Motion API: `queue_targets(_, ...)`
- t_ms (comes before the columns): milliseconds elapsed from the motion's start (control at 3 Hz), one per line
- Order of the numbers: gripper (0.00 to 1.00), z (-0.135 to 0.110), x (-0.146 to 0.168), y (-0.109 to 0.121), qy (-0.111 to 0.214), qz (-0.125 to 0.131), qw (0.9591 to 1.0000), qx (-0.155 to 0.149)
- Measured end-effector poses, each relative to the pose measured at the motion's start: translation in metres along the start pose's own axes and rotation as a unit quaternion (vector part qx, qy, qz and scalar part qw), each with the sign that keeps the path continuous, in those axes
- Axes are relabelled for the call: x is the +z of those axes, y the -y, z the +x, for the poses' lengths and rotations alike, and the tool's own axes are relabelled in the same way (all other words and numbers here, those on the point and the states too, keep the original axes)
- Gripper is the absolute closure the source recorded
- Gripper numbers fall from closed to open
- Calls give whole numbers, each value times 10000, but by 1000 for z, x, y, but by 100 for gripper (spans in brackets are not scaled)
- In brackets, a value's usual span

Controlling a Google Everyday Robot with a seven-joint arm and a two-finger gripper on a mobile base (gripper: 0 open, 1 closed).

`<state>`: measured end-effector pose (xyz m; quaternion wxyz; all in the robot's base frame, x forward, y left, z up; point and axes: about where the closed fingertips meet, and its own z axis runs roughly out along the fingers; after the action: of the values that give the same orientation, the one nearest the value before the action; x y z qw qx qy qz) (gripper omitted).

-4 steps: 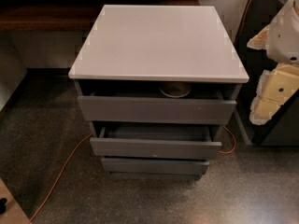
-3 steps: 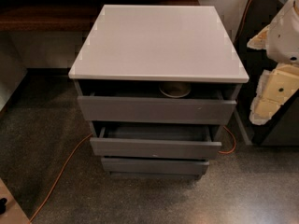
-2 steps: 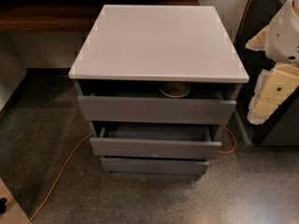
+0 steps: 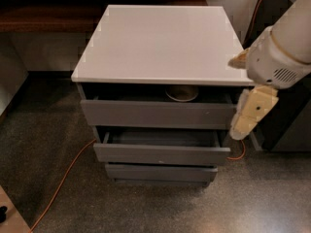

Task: Pick apple from top drawer and place on counter

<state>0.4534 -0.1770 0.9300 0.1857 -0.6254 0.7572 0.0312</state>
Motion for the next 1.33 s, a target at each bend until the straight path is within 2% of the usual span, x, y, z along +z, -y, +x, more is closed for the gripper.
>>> queue_targets(333,0,-12,30,-1,235,-97,9995,-173)
queue_targets(1000,0,-29,109,-15,429,-278,9972,-545)
queue_targets(1333,0,-43,155,-16,581,-211,9950,-782)
